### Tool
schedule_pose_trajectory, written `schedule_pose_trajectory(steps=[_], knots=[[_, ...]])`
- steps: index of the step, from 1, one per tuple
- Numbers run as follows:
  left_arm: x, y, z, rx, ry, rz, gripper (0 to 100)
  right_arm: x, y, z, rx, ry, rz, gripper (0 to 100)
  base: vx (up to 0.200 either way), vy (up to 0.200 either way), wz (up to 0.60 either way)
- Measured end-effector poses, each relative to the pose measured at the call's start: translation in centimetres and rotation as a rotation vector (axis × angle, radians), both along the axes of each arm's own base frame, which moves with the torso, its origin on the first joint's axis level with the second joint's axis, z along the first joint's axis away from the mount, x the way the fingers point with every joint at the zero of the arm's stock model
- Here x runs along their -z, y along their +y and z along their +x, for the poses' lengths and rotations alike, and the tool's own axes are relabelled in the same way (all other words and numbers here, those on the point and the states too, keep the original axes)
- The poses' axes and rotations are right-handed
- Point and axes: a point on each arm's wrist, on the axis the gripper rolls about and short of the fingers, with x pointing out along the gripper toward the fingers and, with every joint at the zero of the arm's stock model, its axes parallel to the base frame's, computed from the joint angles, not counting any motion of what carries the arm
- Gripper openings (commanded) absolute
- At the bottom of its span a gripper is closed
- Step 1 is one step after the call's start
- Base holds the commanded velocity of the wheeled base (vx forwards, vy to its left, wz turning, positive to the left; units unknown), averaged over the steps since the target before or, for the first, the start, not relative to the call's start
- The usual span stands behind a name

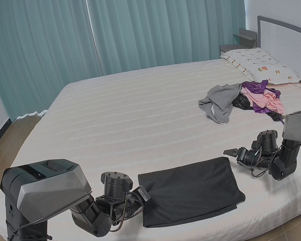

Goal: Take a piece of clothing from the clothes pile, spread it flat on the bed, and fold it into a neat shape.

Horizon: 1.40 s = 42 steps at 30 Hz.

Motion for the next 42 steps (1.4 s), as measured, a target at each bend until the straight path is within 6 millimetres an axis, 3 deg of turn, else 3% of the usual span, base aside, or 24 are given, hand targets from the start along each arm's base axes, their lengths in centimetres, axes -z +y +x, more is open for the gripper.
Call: schedule_pose_trajectory(steps=[6,42], knots=[[0.0,0.0,0.0,-0.003,0.002,-0.002,0,0.0,0.0,0.0,0.001,0.0,0.0,100,0.0,0.0,0.0],[-0.3,1.1,-0.3,-0.066,0.04,-0.039,0,-0.1,-0.1,0.0,0.002,-0.002,0.001,100,0.0,0.2,0.0]])
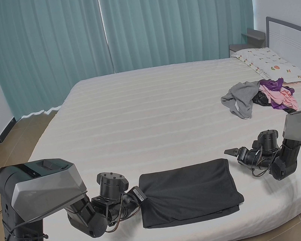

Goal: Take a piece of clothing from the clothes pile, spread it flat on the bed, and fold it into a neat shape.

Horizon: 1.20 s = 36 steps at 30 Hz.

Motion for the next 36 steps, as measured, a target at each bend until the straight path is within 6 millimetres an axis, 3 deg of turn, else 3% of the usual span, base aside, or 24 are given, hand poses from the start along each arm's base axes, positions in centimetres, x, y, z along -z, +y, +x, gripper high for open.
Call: schedule_pose_trajectory(steps=[24,36], knots=[[0.0,0.9,-0.8,-0.046,0.024,0.034,0,0.0,-0.1,0.0,0.003,0.0,0.0,100,0.0,0.2,0.0],[0.3,0.7,-1.4,-0.039,0.04,0.047,0,0.0,-0.1,0.0,0.003,0.0,0.0,100,0.0,0.0,0.0]])
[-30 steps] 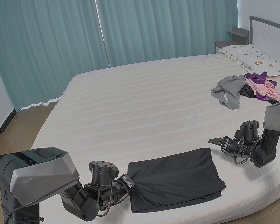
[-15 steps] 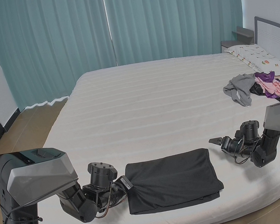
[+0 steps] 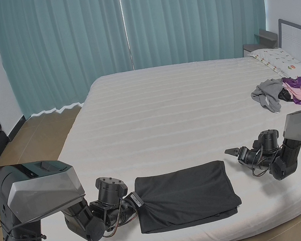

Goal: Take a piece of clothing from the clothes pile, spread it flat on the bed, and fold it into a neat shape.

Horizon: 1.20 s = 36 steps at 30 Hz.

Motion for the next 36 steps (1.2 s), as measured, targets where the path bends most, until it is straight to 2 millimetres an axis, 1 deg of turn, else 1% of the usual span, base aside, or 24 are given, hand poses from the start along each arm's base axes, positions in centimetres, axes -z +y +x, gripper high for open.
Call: schedule_pose_trajectory(steps=[3,4,18,21,23,26,30,33,36], knots=[[0.0,0.1,-0.1,-0.001,0.003,0.001,0,0.0,0.1,0.0,-0.004,-0.001,0.001,100,0.0,0.0,0.0],[0.0,0.1,-0.1,-0.002,0.002,0.001,100,0.0,0.1,0.0,-0.003,-0.001,0.001,100,0.0,0.0,0.0],[-0.2,0.0,-0.4,0.0,0.005,-0.006,100,0.0,0.0,-0.1,0.002,0.0,0.0,100,0.0,0.0,0.0],[-0.4,0.3,-0.2,-0.017,0.005,-0.017,100,-0.2,0.2,-0.3,0.017,-0.006,-0.015,100,0.0,0.0,0.0],[-0.6,0.9,0.2,-0.039,0.0,-0.023,100,-0.6,0.3,-0.6,0.029,-0.015,-0.028,100,0.0,0.0,0.0],[-1.1,1.9,0.5,-0.073,-0.017,-0.022,100,-1.3,0.9,-1.2,0.036,-0.028,-0.054,100,0.0,0.0,0.0],[-1.8,2.6,0.2,-0.11,-0.042,-0.007,100,-2.5,1.3,-1.9,0.053,-0.046,-0.084,100,0.0,0.0,0.0],[-2.5,3.4,-0.4,-0.138,-0.067,0.005,100,-4.1,1.2,-2.6,0.071,-0.079,-0.116,100,0.0,0.0,0.0],[-4.0,4.4,-1.2,-0.161,-0.121,0.012,100,-6.5,1.0,-3.9,0.087,-0.121,-0.144,100,0.0,0.0,0.0]])
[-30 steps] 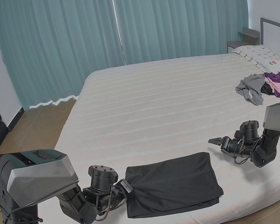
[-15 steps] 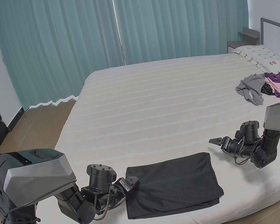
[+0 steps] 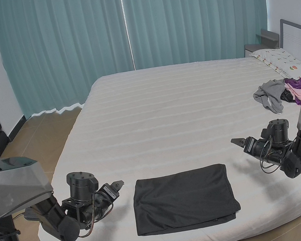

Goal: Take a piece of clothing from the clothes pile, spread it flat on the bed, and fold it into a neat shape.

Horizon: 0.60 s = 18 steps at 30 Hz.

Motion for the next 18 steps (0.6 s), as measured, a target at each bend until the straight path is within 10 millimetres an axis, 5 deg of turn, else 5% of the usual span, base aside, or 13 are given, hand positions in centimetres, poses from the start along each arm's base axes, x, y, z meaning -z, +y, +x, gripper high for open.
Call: schedule_pose_trajectory(steps=[9,18], knots=[[-6.5,3.0,-4.0,-0.053,-0.229,0.123,100,-8.3,-1.2,-6.7,0.027,-0.187,-0.116,100,0.0,0.0,0.0],[-13.1,5.4,-9.5,-0.112,-0.478,0.285,100,-13.6,-2.3,-15.5,0.033,-0.395,-0.239,100,0.0,0.0,0.0]])
